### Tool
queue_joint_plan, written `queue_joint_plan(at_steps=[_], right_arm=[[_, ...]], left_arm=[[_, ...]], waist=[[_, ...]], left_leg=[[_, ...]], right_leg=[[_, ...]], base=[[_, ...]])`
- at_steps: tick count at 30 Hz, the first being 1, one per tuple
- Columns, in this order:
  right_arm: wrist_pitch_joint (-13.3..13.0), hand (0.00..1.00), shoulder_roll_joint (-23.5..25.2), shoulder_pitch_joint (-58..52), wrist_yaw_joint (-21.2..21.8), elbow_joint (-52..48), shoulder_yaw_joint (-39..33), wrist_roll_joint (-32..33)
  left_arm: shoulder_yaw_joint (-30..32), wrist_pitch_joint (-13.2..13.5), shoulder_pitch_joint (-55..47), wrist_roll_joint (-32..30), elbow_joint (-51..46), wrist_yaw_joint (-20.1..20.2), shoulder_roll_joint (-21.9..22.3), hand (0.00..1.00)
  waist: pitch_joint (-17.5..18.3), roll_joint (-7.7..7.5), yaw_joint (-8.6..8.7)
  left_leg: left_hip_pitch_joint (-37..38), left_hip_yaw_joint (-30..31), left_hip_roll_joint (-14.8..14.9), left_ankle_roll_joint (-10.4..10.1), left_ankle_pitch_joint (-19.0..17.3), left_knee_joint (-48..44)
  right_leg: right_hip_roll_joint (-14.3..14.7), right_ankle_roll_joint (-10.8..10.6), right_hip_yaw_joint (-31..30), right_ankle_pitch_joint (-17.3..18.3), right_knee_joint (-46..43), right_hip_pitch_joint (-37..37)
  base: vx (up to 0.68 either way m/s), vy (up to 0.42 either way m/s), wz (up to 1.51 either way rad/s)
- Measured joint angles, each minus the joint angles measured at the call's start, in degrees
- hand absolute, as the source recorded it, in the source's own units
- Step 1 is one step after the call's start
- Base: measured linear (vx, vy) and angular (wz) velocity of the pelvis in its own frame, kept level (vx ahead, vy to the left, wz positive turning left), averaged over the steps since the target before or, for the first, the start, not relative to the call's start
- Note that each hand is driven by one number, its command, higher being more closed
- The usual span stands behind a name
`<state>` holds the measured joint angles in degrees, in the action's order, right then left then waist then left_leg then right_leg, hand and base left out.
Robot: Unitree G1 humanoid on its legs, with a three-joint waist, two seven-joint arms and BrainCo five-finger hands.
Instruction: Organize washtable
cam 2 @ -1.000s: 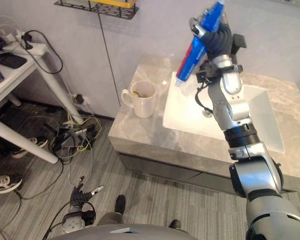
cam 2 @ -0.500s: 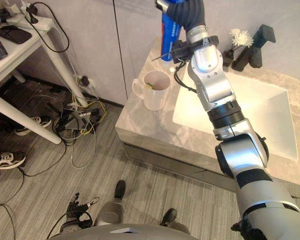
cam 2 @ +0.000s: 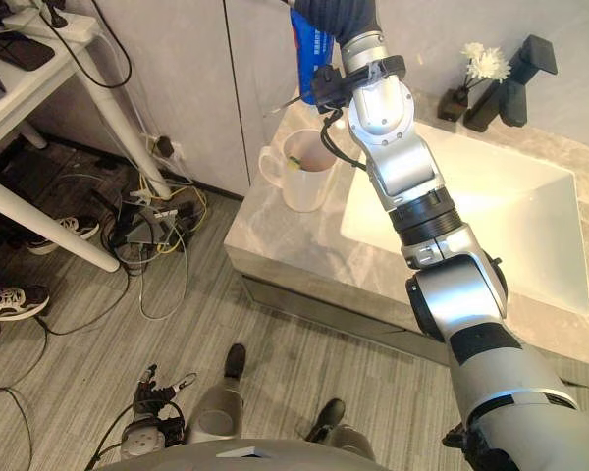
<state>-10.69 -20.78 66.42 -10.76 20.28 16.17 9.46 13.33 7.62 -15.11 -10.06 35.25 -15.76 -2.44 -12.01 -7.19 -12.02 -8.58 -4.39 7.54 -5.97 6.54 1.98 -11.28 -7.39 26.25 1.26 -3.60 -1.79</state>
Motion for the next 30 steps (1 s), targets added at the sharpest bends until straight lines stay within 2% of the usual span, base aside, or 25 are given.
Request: queue_joint_plan(at_steps=[8, 22, 30], right_arm=[[0.05, 1.00, 1.63, -0.35, -0.38, -0.72, 0.15, -0.03], [-0.15, 1.00, 1.78, -7.81, -0.27, -9.33, 2.17, -0.05], [-0.19, 1.00, 1.74, -7.90, 0.08, -9.44, 2.99, -0.05]], left_arm=[[-0.07, -0.01, -0.02, -0.41, -0.05, 0.00, 0.08, 0.00], [-0.36, -0.03, -0.04, -0.47, -0.81, -0.01, 0.11, 0.00], [-1.03, -0.04, -0.07, -0.47, -1.63, -0.08, -0.05, 0.00]], waist=[[-0.28, 0.39, 0.01], [-0.43, 0.62, 0.40], [-0.45, 0.65, 0.53]], left_leg=[[-0.45, 0.00, 0.00, 0.01, -0.37, -0.90], [-0.87, -0.05, -0.10, 0.05, -1.17, -1.83], [-0.86, -0.23, -0.10, 0.08, -1.28, -1.97]], right_leg=[[-0.04, 0.00, -0.07, 0.00, -0.01, -0.05], [-0.10, 0.00, -0.15, 0.07, -0.01, -0.09], [-0.11, -0.01, -0.27, 0.09, -0.01, -0.11]], base=[[0.00, 0.000, 0.00], [0.00, 0.000, 0.00], [0.00, 0.000, 0.00]])
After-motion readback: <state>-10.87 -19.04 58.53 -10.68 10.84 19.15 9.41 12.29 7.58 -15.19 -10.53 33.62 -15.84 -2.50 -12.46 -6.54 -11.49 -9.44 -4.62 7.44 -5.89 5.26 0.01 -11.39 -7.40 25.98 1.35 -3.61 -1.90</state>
